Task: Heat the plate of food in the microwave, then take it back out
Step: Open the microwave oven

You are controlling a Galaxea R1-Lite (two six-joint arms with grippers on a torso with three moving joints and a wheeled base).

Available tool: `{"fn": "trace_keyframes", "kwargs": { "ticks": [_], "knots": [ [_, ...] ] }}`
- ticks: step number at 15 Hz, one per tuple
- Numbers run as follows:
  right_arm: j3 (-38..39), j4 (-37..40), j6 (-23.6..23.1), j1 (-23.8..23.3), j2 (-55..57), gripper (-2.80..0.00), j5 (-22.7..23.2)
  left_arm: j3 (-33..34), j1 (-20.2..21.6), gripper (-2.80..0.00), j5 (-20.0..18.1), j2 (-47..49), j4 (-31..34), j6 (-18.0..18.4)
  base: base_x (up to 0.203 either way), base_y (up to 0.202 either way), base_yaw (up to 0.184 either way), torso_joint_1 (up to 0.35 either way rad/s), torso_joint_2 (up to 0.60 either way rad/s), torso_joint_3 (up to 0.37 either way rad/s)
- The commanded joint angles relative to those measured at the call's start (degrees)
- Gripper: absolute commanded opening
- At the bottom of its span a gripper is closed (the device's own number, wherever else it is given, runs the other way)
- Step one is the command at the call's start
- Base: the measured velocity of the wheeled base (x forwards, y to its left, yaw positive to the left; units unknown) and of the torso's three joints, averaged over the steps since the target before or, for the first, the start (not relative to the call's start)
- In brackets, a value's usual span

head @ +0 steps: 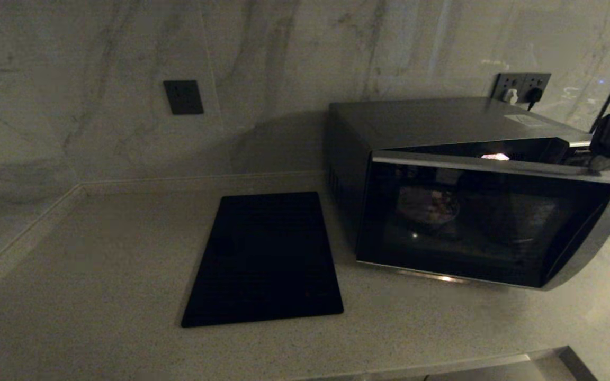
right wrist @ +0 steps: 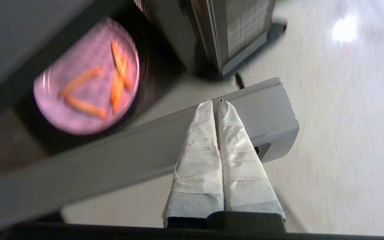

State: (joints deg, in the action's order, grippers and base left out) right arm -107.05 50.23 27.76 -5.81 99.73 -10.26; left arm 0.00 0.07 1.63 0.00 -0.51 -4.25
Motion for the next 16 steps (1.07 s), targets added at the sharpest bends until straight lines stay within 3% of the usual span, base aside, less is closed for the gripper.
{"fn": "trace_keyframes", "kwargs": {
  "ticks": [1,4,6,9,12,16],
  "knots": [
    [0.34,2.38,0.26,0.26,-4.39,-2.80,4.64,0.00,0.01,-2.80,0.04,0.09,-0.02,-0.06,0.000,0.000,0.000,0.000,0.00,0.000],
    [-1.06,3.28,0.28,0.49,-8.10,-2.80,11.94,0.00,0.01,-2.80,0.04,0.09,-0.02,-0.06,0.000,0.000,0.000,0.000,0.00,0.000],
    [-3.00,3.27,0.14,0.79,-8.71,-2.80,12.98,0.00,0.01,-2.80,0.04,0.09,-0.02,-0.06,0.000,0.000,0.000,0.000,0.00,0.000],
    [-2.88,3.18,-0.11,0.80,-7.65,-2.80,11.02,0.00,0.01,-2.80,0.04,0.09,-0.02,-0.06,0.000,0.000,0.000,0.000,0.00,0.000],
    [-1.13,3.07,0.17,0.80,-4.65,-2.80,3.75,0.00,0.01,-2.80,0.04,0.09,-0.02,-0.06,0.000,0.000,0.000,0.000,0.00,0.000],
    [-0.79,3.03,0.02,0.80,-3.38,-2.80,3.39,0.00,0.01,-2.80,0.04,0.09,-0.02,-0.06,0.000,0.000,0.000,0.000,0.00,0.000]
  ]
}}
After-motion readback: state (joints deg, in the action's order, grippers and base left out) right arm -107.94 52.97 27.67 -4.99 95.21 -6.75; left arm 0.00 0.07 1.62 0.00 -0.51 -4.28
